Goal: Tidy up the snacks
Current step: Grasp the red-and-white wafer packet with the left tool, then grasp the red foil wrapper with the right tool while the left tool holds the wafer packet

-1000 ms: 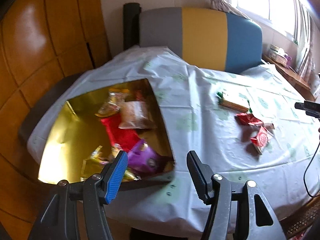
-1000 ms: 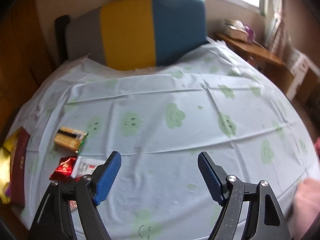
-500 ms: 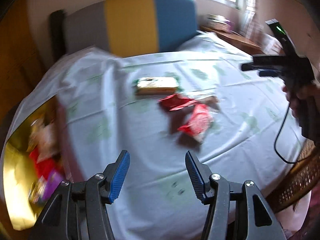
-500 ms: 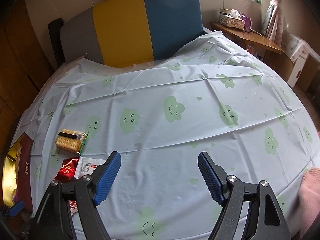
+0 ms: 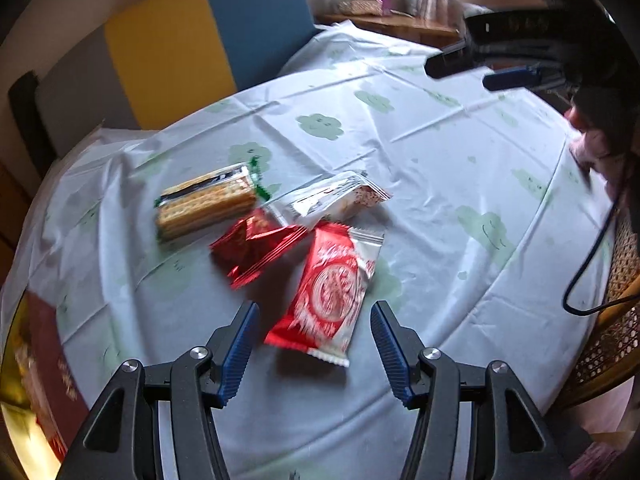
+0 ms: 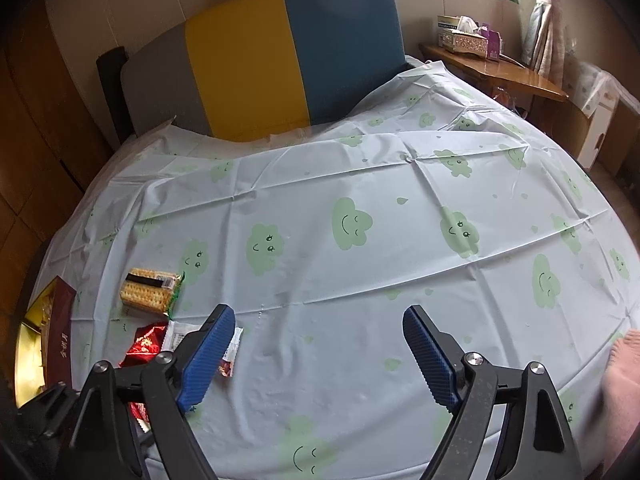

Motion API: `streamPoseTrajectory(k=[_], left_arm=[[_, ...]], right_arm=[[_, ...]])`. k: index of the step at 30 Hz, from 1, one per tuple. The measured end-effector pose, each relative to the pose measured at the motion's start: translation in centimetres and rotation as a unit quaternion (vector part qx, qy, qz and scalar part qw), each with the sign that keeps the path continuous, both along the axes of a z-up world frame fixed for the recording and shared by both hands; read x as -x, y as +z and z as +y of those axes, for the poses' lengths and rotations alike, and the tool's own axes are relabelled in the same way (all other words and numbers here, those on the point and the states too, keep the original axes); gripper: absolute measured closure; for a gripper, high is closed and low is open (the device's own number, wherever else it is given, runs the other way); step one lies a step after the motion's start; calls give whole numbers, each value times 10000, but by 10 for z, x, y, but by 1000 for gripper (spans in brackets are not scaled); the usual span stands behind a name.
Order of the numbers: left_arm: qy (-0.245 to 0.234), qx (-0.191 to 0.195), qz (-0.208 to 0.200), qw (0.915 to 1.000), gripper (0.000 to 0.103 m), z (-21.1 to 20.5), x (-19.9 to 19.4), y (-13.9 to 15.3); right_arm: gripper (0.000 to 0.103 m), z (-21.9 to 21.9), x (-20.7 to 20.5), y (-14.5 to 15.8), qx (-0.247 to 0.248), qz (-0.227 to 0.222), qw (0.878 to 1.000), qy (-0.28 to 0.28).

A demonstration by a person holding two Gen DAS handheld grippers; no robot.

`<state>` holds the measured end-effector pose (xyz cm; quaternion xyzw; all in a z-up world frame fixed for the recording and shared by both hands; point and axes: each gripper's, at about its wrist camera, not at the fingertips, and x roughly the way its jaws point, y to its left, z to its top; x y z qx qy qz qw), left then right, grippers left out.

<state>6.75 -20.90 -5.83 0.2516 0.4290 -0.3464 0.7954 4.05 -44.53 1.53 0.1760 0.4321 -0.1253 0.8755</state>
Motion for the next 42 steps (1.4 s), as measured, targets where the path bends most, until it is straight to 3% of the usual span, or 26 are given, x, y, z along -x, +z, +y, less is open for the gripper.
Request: streamPoseTrajectory(k=[9,12,14,17,26,30,34,42], left_arm=[[-64,-88,141,9998,44,-23,-17,-18],[74,198,333,9992,62,-20,-17,-20],[157,218,290,9992,67,-15,-11,-18],[375,414,411,9976,69,5,2,-16],[1340,643,6,9889,65,77,32,-20],[1351,634,-258,9885,65,77,39,-23],[1320,671,-406,9881,65,79,43,-25],[1327,750,-432,9874,65,79,43,-25]], right_arm=[[16,2,-1,2,-16,-46,10000,49],[16,4,-1,2,41,-34,10000,67],[16,6,-1,3,136,-50,9999,95],[16,10,-1,3,273,-30,9994,186],[16,28,-5,-7,477,237,9966,635],[26,38,-7,-14,400,359,9946,889],[45,45,-7,-18,292,385,9937,1015],[53,62,-13,-25,-164,431,9899,1338]])
